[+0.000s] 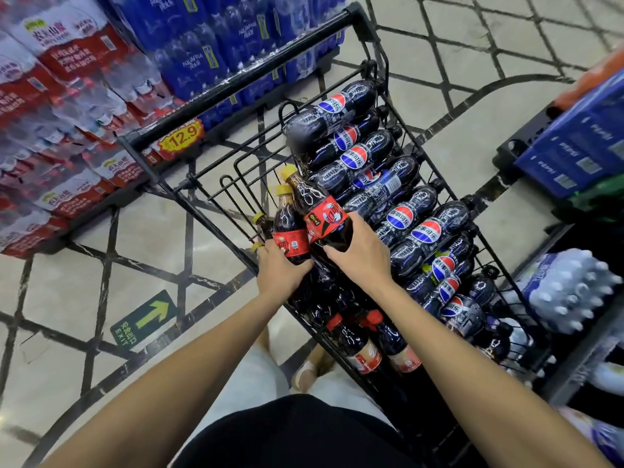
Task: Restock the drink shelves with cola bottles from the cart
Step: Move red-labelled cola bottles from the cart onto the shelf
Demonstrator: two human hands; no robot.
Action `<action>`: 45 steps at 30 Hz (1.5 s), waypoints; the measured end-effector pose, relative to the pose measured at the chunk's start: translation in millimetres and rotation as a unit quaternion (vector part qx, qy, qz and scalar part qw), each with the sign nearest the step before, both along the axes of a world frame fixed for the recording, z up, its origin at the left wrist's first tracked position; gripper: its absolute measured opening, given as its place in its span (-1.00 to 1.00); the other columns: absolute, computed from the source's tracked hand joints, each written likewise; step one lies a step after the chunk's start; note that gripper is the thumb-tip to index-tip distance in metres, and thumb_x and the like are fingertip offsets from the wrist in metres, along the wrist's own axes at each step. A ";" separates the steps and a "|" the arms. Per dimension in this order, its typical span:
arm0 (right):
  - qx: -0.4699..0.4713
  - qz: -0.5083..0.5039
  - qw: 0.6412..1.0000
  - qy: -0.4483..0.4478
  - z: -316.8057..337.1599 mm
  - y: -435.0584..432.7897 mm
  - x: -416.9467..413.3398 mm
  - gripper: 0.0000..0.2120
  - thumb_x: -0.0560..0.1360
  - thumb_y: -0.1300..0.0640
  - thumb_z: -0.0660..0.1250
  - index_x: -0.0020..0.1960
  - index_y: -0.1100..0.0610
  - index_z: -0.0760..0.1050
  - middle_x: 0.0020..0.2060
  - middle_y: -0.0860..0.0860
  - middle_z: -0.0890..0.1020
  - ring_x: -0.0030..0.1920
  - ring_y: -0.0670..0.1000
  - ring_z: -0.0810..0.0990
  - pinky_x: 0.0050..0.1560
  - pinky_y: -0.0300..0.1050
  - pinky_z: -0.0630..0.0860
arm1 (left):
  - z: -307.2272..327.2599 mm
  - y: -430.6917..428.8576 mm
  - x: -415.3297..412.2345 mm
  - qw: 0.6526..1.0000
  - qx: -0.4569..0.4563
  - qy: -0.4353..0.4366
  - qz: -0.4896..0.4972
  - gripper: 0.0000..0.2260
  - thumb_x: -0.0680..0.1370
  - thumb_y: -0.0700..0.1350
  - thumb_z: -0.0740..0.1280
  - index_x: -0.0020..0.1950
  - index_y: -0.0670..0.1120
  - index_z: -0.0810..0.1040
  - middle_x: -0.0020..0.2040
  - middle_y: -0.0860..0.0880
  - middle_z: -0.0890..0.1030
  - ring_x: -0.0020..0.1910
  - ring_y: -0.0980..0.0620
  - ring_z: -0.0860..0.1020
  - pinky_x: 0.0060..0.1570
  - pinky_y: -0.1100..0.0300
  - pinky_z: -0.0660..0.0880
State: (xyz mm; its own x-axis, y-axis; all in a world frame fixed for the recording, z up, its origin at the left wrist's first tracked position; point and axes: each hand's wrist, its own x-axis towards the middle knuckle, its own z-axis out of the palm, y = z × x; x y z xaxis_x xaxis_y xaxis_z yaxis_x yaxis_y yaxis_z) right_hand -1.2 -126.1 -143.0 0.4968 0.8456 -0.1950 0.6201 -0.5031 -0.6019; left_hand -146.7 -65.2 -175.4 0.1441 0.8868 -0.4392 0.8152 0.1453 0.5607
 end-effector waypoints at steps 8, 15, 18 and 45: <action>0.015 -0.096 0.995 0.003 11.2 -17.2 -20.7 -0.56 0.35 -0.18 0.42 0.11 -0.09 0.33 -0.07 -0.20 0.51 -0.03 -0.04 0.57 -0.20 -0.14 0.33 | -14.7 10.0 -6.8 0.991 -0.048 -0.128 0.004 -0.43 0.43 -0.01 0.50 0.14 -0.11 0.16 -0.03 0.02 0.42 0.03 -0.05 0.48 -0.08 0.16 0.36; 0.045 -0.238 0.970 0.011 11.1 -25.7 -59.2 -0.42 0.32 -0.13 0.46 0.22 0.02 0.33 0.08 -0.05 0.58 0.07 0.06 0.56 -0.07 -0.07 0.43 | 16.5 32.8 -12.2 0.965 -0.014 -0.232 -0.125 -0.44 0.40 -0.04 0.51 0.16 0.01 0.18 0.02 0.06 0.50 -0.01 0.07 0.48 -0.14 0.43 0.32; 0.069 -0.322 0.943 0.043 13.5 -22.7 -79.4 -0.39 0.31 -0.10 0.49 0.22 0.06 0.28 -0.03 -0.02 0.53 0.00 0.06 0.53 -0.09 -0.09 0.41 | 29.0 47.9 -16.6 0.939 -0.061 -0.274 -0.198 -0.42 0.41 -0.10 0.51 0.23 0.04 0.18 0.09 0.02 0.51 0.08 0.06 0.52 0.02 0.42 0.43; 0.340 -0.744 0.566 0.106 23.8 -244.9 -439.9 -0.43 0.43 0.16 0.48 0.35 0.07 0.31 0.09 -0.15 0.56 0.12 -0.17 0.53 0.18 -0.23 0.45 | 55.6 -176.4 -213.1 0.638 -0.351 -0.176 -0.662 -0.36 0.43 0.04 0.41 0.41 -0.07 0.21 0.15 0.00 0.51 0.15 0.03 0.54 0.05 0.20 0.48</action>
